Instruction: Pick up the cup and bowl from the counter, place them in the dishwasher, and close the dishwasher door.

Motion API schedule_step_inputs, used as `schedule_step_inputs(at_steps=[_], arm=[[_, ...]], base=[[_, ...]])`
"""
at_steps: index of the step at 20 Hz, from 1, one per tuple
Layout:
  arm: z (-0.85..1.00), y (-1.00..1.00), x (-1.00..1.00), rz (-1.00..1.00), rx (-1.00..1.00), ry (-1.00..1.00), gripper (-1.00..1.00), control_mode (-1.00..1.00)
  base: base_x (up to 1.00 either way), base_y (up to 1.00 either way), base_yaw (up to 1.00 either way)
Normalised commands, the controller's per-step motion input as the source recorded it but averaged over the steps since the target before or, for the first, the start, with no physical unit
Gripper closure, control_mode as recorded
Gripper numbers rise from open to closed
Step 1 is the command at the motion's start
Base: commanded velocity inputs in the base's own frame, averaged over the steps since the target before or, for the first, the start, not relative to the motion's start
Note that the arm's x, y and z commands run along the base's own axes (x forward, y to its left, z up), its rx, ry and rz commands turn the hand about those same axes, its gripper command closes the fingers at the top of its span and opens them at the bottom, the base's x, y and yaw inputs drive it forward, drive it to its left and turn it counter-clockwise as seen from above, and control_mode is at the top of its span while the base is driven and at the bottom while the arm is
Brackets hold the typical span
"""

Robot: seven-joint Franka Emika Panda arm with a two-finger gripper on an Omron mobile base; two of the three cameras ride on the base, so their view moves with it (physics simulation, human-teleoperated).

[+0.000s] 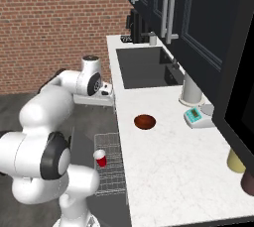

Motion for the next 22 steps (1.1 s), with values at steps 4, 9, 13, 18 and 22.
schedule_step_inputs(at_steps=[4,9,13,18,22], arm=[[-0.21,-0.74,0.00,0.07,0.00,0.00,-1.00,-1.00],[-0.06,-0.41,0.05,0.07,0.00,0.00,-1.00,-1.00],[-0.19,-0.45,0.07,0.06,0.00,0.00,-1.00,-1.00],[-0.27,-0.44,0.09,0.05,0.00,0.00,-1.00,-1.00],[-0.23,-0.41,0.20,0.03,0.00,0.00,-1.00,-1.00]], base=[[0.00,0.00,0.00],[0.00,0.00,0.00],[0.00,0.00,0.00],[0.00,0.00,0.00],[0.00,0.00,0.00]])
